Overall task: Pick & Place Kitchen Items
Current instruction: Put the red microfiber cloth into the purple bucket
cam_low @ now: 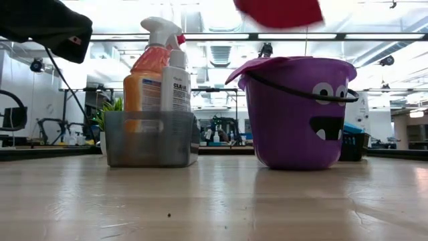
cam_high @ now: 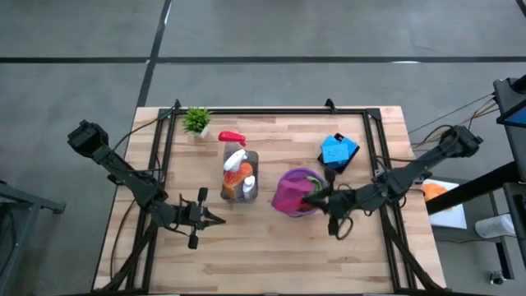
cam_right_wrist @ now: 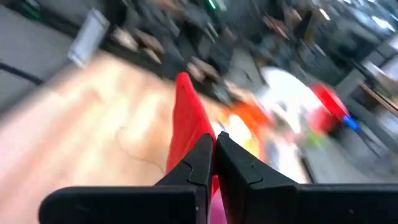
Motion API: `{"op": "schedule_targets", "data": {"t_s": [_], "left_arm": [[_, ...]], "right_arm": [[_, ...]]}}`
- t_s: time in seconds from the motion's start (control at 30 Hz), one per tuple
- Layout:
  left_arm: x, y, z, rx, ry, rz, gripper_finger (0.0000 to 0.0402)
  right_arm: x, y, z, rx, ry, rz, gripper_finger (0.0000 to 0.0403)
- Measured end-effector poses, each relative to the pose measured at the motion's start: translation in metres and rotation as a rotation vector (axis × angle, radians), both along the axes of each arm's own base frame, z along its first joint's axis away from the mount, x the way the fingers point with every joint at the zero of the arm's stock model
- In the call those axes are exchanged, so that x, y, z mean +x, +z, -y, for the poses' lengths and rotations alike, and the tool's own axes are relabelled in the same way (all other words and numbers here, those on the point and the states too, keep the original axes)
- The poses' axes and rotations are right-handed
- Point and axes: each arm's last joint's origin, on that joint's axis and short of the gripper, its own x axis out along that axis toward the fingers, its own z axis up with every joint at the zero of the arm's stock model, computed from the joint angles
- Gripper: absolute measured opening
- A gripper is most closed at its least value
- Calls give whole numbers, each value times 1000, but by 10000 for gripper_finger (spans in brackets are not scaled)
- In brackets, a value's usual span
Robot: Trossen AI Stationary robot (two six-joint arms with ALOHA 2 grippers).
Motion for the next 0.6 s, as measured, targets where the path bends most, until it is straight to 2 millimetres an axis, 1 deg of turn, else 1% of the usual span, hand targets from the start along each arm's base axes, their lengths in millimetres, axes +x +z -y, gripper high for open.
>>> {"op": "schedule_targets", "data": {"t_s": [0.13,0.27,0.33,0.43,0.6], "left_arm": [[0,0,0,-1,1,2,0],[0,1,0,-1,0,4,0],[0,1,0,0,0,4,0],[0,1,0,0,0,4,0],[0,1,0,-1,0,4,0]], "right_arm": [[-12,-5,18,-22,-150,-105,18],[-14,-17,30,9,-242,-224,18],[-10,-25,33,31,-262,-273,18],[1,-39,35,82,-217,-365,18],[22,-69,44,142,-198,-544,18]]}}
